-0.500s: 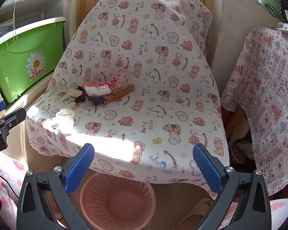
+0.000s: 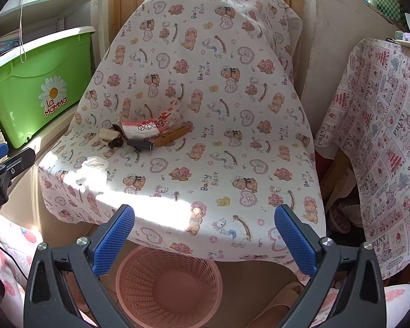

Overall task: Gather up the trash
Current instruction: 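Move both tools toward the trash on the chair seat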

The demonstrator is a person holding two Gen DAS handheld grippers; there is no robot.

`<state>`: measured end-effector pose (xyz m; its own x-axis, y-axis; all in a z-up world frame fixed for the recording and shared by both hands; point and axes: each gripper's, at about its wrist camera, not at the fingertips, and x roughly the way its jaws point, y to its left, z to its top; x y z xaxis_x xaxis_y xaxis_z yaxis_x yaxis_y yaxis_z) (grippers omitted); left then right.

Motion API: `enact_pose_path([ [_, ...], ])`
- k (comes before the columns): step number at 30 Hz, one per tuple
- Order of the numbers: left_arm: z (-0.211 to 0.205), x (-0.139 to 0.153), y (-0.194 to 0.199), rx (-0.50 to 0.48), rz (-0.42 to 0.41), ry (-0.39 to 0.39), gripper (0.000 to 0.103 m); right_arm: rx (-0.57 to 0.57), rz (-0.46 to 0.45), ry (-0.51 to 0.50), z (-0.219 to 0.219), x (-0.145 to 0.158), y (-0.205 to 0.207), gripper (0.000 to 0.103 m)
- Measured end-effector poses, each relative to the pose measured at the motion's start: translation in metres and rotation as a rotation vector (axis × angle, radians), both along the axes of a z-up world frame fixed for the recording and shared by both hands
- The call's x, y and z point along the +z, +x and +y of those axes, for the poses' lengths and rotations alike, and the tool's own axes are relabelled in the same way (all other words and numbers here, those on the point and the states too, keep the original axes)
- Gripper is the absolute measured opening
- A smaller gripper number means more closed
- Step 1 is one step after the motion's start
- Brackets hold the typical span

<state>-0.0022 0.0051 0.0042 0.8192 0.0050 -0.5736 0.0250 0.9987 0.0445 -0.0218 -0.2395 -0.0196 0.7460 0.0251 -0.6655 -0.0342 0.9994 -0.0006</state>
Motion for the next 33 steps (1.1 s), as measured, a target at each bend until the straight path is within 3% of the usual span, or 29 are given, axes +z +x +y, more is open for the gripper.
enact_pose_path([
  [11,-0.003,-0.004,0.003,-0.007,0.038,0.024,0.099,0.022,-0.003,-0.021,0.006,0.001,-0.002,0.103],
  [14,-0.002,-0.011,0.007,-0.014,0.058,-0.014,0.098,0.022,-0.007,-0.025,0.007,0.002,-0.002,0.103],
  [16,0.0,-0.014,0.009,-0.014,0.074,-0.049,0.095,0.025,-0.013,-0.034,0.008,0.002,-0.003,0.103],
  [18,0.005,-0.017,0.011,0.002,0.086,-0.095,0.081,0.023,-0.021,-0.044,0.009,0.002,-0.004,0.103],
  [20,0.008,-0.02,0.013,0.017,0.102,-0.104,0.078,0.023,-0.025,-0.048,0.01,0.002,-0.005,0.103],
  [28,0.014,-0.021,0.015,0.04,0.112,-0.142,0.081,0.009,-0.023,-0.038,0.008,0.002,-0.005,0.103],
  [31,0.01,-0.019,0.016,0.032,0.101,-0.094,0.087,0.009,-0.023,-0.038,0.008,0.002,-0.005,0.103],
  [33,0.009,-0.018,0.016,0.045,0.083,-0.069,0.099,0.009,-0.024,-0.039,0.008,0.001,-0.005,0.103],
])
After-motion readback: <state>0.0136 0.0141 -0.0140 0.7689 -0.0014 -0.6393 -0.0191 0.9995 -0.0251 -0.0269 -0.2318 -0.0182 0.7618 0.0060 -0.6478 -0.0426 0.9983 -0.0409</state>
